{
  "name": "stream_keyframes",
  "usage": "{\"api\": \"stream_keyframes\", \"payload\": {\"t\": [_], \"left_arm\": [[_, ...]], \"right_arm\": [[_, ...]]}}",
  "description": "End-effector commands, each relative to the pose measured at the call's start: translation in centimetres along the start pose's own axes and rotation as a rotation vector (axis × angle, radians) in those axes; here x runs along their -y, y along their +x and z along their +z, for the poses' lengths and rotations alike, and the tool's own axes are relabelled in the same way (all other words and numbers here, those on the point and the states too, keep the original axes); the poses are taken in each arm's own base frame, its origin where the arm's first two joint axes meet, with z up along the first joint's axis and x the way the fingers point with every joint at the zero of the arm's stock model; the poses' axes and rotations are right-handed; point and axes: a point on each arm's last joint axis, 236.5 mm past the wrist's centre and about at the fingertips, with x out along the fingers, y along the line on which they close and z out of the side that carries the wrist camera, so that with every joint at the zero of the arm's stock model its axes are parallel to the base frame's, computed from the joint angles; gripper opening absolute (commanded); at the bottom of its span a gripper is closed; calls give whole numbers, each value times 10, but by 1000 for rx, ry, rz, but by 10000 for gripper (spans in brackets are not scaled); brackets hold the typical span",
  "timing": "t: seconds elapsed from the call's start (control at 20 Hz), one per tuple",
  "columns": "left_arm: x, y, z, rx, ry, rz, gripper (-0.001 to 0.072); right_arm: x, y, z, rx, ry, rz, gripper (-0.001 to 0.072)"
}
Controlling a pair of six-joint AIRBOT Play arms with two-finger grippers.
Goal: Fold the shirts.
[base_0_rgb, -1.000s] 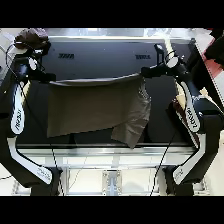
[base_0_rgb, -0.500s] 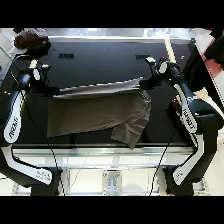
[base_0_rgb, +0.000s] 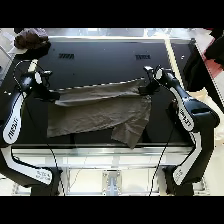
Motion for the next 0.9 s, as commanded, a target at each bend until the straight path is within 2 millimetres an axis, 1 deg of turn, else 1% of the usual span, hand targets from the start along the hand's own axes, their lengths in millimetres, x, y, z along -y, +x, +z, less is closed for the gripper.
{"api": "stream_keyframes", "payload": {"t": [0.0, 0.05, 0.1, 0.15, 0.2, 0.25, 0.3, 0.35, 0.4, 0.45, 0.5, 0.55, 0.6, 0.65, 0.75, 0.8, 0.85], "left_arm": [[-1, -24, 4, 48, -9, 3, 626], [-5, -49, 10, 106, -15, 13, 626], [-8, -78, 14, 172, -20, 26, 626], [-15, -115, 15, 254, -34, 42, 626], [-25, -147, 12, 336, -58, 63, 626], [-37, -171, -1, 407, -105, 85, 626], [-54, -185, -26, 453, -193, 105, 626], [-69, -185, -59, 473, -310, 120, 626], [-82, -175, -99, 480, -460, 132, 626], [-90, -161, -139, 489, -639, 138, 626], [-92, -148, -170, 507, -824, 127, 626], [-86, -133, -198, 524, -990, 96, 625], [-75, -119, -214, 529, -1078, 51, 624], [-60, -107, -224, 537, -1149, -14, 623], [-38, -89, -227, 541, -1238, -132, 622], [-29, -79, -227, 519, -1244, -174, 620], [-18, -71, -225, 485, -1255, -231, 619]], "right_arm": [[3, -24, -7, -59, -7, -13, 386], [8, -48, -3, -57, -14, -31, 387], [12, -78, 2, -34, -18, -49, 387], [16, -108, 5, -4, -19, -60, 387], [22, -137, 4, 33, -8, -70, 387], [29, -164, -4, 56, -4, -80, 387], [37, -183, -16, 66, 16, -85, 387], [44, -192, -34, 66, 52, -77, 387], [45, -194, -55, 64, 99, -39, 387], [38, -187, -77, 77, 155, 25, 387], [27, -174, -96, 108, 220, 92, 387], [14, -158, -114, 141, 286, 149, 389], [0, -138, -135, 160, 361, 207, 389], [-16, -120, -155, 156, 442, 265, 390], [-52, -89, -191, 84, 582, 408, 395], [-68, -79, -208, 26, 613, 470, 454], [-78, -72, -218, -13, 641, 514, 460]]}}
